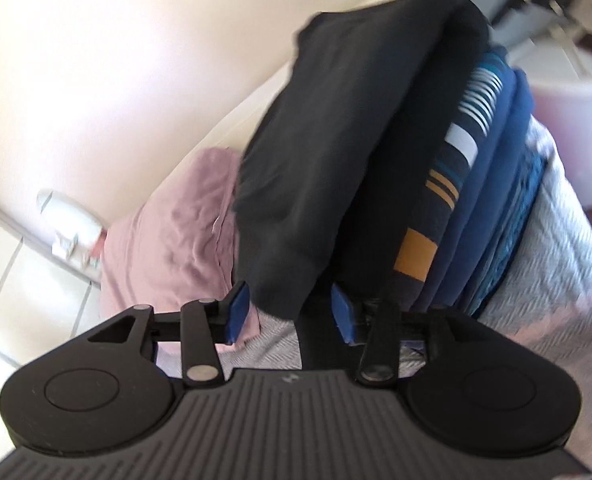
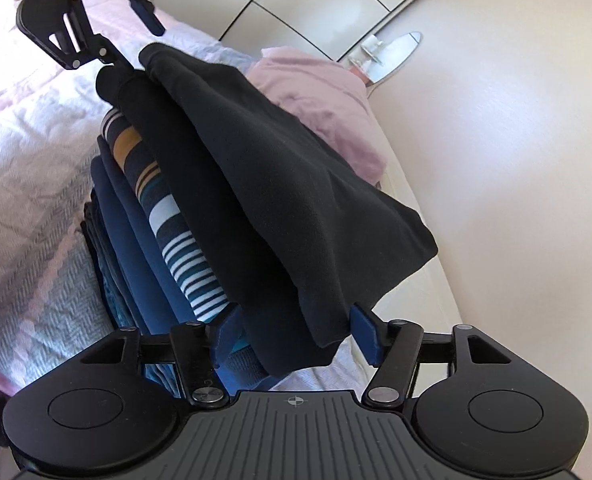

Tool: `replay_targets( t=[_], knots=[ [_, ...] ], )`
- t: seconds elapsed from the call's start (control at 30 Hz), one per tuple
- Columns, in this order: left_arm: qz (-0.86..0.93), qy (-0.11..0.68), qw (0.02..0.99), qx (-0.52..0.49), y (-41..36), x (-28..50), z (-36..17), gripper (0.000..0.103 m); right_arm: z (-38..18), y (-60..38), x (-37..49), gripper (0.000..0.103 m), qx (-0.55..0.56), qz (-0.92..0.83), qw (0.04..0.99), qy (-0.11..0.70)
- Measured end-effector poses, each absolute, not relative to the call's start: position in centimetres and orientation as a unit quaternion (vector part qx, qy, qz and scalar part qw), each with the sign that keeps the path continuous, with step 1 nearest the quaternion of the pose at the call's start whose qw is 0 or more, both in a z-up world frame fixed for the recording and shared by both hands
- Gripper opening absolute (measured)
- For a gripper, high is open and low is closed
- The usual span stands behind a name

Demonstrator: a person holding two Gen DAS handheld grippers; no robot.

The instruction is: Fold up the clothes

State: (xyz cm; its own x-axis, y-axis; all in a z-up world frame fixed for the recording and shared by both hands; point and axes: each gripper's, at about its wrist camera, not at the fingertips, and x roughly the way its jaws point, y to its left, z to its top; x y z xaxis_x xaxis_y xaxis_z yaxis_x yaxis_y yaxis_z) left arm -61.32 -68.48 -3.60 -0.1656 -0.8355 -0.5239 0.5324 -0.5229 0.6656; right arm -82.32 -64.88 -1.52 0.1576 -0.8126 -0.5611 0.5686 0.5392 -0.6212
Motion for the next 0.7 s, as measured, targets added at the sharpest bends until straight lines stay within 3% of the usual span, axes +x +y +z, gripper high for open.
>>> replay_targets(
  t=[0.43, 0.53, 0.7],
  knots=[
    [-0.759, -0.152, 0.472, 0.422, -64.7, -60.3, -1.0, 0.045, -1.2, -61.9, -82.1, 0.066, -0.115, -0.466, 0.765, 0.430],
    [-0.765, -0.155, 0.482, 0.399, -64.9, -60.3, 0.3, 0.045, 0.7, -61.6, -82.6, 0.066, -0.102, -0.485, 0.782, 0.377],
    [-0.798, -0.090, 0.467, 0.369, -70.4, -61.4, 1.2, 0.045, 4.3, -65.6, -83.1, 0.066, -0.078, -0.521, 0.793, 0.307]
  ],
)
